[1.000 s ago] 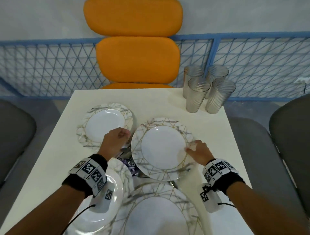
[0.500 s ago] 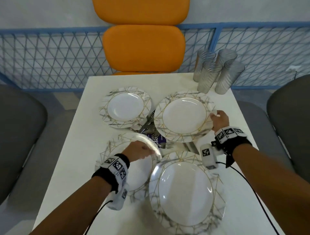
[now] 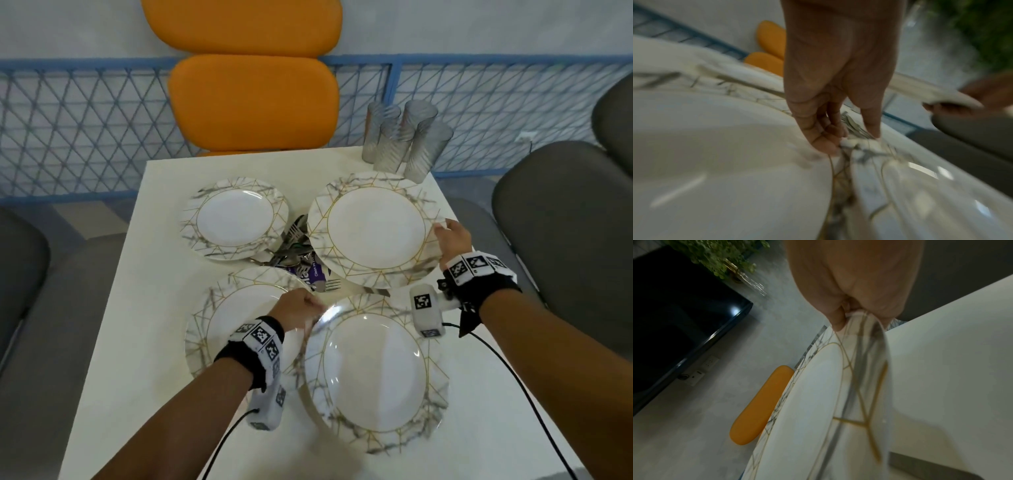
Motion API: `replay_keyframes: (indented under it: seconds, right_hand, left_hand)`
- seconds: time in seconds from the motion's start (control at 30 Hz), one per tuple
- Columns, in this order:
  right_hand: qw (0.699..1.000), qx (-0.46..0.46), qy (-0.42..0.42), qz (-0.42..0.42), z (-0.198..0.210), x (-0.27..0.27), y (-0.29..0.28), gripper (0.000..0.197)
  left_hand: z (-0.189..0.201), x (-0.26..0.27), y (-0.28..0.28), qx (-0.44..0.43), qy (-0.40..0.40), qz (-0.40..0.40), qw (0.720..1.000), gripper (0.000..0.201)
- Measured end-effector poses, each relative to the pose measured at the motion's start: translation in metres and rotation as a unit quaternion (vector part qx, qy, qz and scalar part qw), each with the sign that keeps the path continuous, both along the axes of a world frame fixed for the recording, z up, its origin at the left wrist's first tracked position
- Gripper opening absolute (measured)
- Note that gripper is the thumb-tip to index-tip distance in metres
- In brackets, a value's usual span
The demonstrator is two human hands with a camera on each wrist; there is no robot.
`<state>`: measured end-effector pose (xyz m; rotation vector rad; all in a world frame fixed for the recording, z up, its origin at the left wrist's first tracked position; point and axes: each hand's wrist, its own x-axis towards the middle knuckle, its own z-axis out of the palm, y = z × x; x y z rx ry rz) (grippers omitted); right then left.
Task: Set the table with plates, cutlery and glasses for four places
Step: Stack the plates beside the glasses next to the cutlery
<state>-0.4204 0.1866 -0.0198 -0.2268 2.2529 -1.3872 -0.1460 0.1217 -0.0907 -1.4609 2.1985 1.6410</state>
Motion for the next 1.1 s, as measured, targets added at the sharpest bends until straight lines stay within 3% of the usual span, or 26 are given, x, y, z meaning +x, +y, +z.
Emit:
replay_keyframes:
  seconds: [0.1,0.2,0.3,0.37,0.43,0.53,0.63,0.73,0.9,1.03,1.1]
  right_hand:
    - [1.000,-0.006,-0.002,-0.008,0.002,0.001,0.006,0.035]
    - [1.000,-0.008,-0.008,-0.018,0.002,0.004,0.010,0.034]
    - [1.000,-0.002,-0.010,-0.012,0.003,0.004,0.015,0.033]
    - [1.000,0.006,-0.010,-0.002,0.003,0.002,0.018,0.034]
    - [1.000,0.001,-0.022,0.005,0.007,0.003,0.019,0.036]
    - [0.999,0.002,-0.037,0.031,0.010,0.007,0.016,0.038]
    - [0.996,-0.007,-0.053,0.067,0.009,0.017,0.007,0.035]
    - [0.993,-0.024,-0.057,0.101,0.006,0.032,-0.007,0.031]
    - [0.985,-0.007,-0.025,0.172,0.000,0.066,-0.034,0.034]
    - [0.939,0.008,-0.149,0.309,-0.010,0.095,-0.047,0.043]
    - [0.915,-0.001,-0.217,0.340,-0.016,0.107,-0.051,0.042]
  left_hand:
    - [-0.009,-0.001,0.013,-0.115,-0.086,-0.140,0.980,0.039]
    - [-0.011,-0.001,0.017,-0.119,-0.090,-0.175,0.973,0.041]
    - [0.000,0.002,0.009,0.035,0.023,-0.100,0.994,0.031]
    - [0.014,0.007,0.005,0.162,0.134,0.011,0.978,0.019]
    - [0.028,0.012,-0.001,0.177,0.202,0.100,0.958,0.017]
    - [0.037,0.021,-0.017,0.152,0.237,0.232,0.931,0.012]
    - [0.040,0.035,-0.033,0.145,0.276,0.344,0.886,0.018]
    - [0.046,0.046,-0.040,0.150,0.309,0.389,0.855,0.033]
    - [0.052,0.067,-0.038,0.138,0.339,0.430,0.825,0.033]
    - [0.045,0.092,-0.034,0.164,0.352,0.426,0.817,0.051]
    - [0.047,0.104,-0.035,0.171,0.350,0.416,0.822,0.051]
